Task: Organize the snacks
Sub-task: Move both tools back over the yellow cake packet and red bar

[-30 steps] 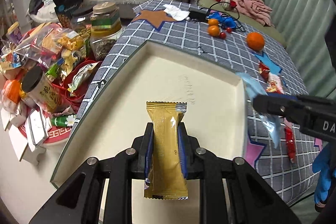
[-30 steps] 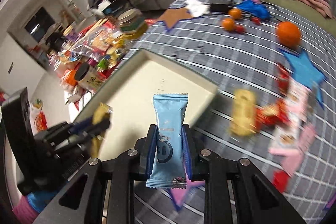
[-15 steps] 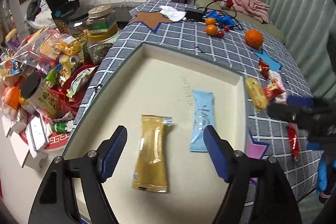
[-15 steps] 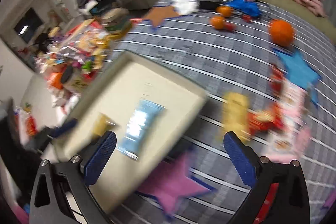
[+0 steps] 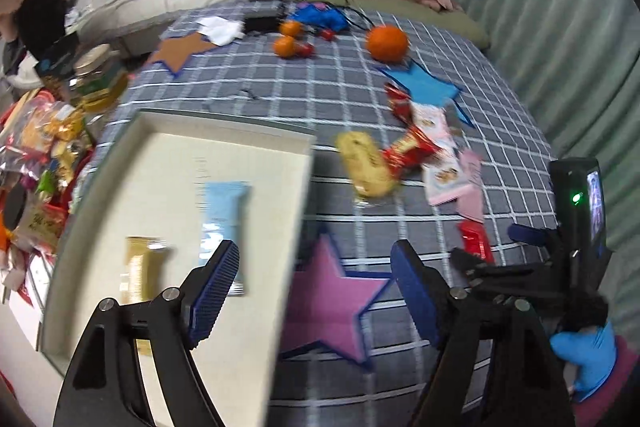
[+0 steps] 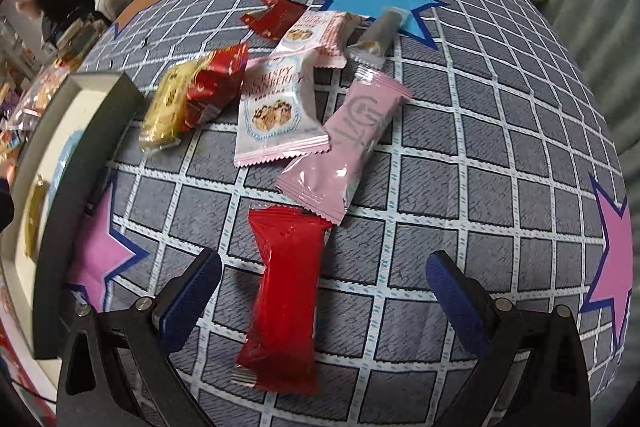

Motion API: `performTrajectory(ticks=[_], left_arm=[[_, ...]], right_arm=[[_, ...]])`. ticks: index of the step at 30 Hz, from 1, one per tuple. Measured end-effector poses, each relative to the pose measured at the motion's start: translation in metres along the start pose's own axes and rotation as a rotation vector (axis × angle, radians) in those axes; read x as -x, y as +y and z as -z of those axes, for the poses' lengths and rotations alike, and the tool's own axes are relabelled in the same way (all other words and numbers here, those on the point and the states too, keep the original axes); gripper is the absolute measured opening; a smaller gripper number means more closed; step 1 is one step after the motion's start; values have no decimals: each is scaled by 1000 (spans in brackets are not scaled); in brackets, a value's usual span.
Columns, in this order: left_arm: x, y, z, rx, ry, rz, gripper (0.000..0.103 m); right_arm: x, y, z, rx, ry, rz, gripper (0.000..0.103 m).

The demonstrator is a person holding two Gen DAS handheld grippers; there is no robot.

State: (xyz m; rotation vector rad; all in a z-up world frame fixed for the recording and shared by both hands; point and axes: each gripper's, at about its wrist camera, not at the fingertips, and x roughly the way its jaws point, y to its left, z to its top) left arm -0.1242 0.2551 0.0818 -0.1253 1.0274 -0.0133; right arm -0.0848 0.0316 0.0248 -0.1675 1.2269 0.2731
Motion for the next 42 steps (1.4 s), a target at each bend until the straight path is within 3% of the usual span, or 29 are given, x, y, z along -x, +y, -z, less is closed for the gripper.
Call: performTrajectory(ticks=[3, 7, 11, 15, 18, 19, 21, 24, 28, 31, 32, 35, 38, 42], left_arm=[[-23, -21, -8, 4, 48, 6, 81], [-50, -35, -22, 46, 87, 7, 81], [-83, -41, -38, 98, 128, -41, 81], [-104, -39, -42, 164, 170, -72, 81], [-108, -44, -44, 146, 150, -115, 80], [-109, -45, -44, 141, 147, -125, 76], [-108, -50, -43, 108, 128, -161, 48], [-102, -51, -38, 84, 121, -141, 41], [-88, -56, -13, 54, 117, -130, 40], [-70, -65, 18, 14, 122, -115, 42], [-64, -68, 29, 2, 127, -106, 47], [-55, -71, 40, -16, 109, -102, 80], [-54, -74, 32, -36, 71, -133, 81], [-75, -77, 22, -50, 92, -107, 82]], right_arm=[[-3, -8, 6, 27, -47, 37, 103], [0, -44, 15, -28, -95, 52, 103], [7, -57, 32, 26, -183, 23, 103], [9, -56, 37, 29, -211, 20, 103], [11, -57, 42, 29, -226, 20, 103], [10, -56, 40, 28, -227, 20, 103], [9, -55, 38, 28, -230, 19, 103], [8, -56, 37, 29, -233, 17, 103], [8, -56, 37, 29, -232, 17, 103], [8, -56, 37, 29, -232, 17, 103], [8, -56, 37, 29, -232, 17, 103], [8, -56, 37, 29, -232, 18, 103], [8, -56, 37, 30, -232, 18, 103], [8, -57, 36, 30, -232, 18, 103]])
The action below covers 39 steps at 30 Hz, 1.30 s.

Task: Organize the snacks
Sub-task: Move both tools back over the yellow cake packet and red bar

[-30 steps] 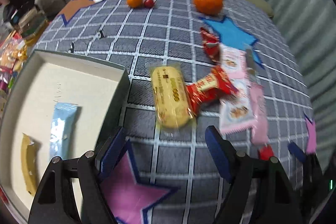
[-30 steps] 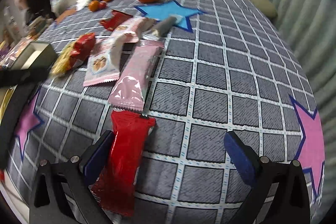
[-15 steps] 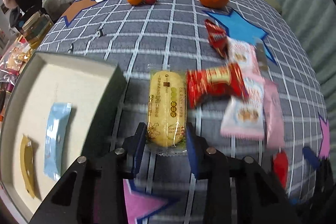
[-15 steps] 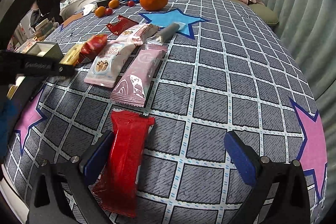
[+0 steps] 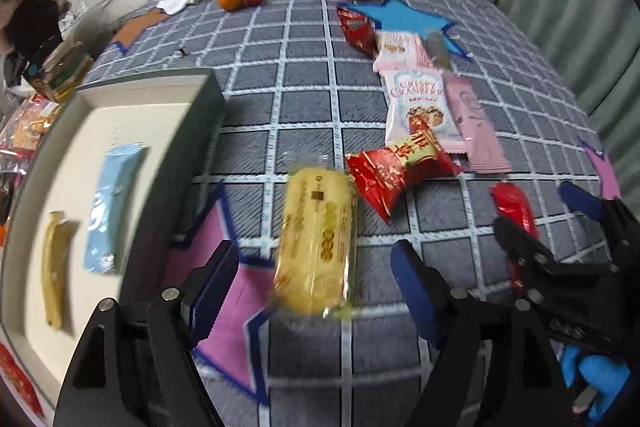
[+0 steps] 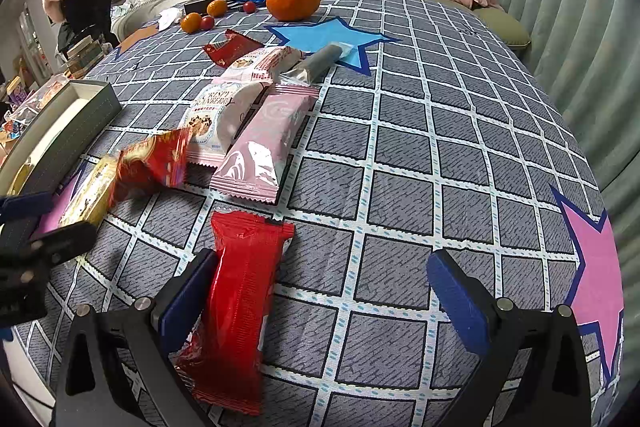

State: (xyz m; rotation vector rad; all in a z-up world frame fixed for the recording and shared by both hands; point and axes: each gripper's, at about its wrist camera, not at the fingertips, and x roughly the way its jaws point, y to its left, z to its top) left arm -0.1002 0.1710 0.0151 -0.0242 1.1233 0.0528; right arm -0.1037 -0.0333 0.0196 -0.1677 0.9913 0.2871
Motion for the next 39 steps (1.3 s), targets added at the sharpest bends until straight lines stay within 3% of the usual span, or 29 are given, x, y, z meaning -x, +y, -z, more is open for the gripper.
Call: performTrajectory(ticks=[4, 7, 20, 39], left_arm=[[-9, 1, -2, 10, -41, 2, 91], [-14, 5, 0, 9, -54, 4, 102], [-10, 4, 11, 3, -153, 7, 103], [-9, 5, 13, 4, -164, 8, 103]], right_arm=[[0, 0, 0, 0, 0, 0, 103], [1, 0, 1, 0, 0, 1, 103], [1, 0, 1, 1, -1, 2, 103], [0, -1, 1, 2, -1, 3, 103]])
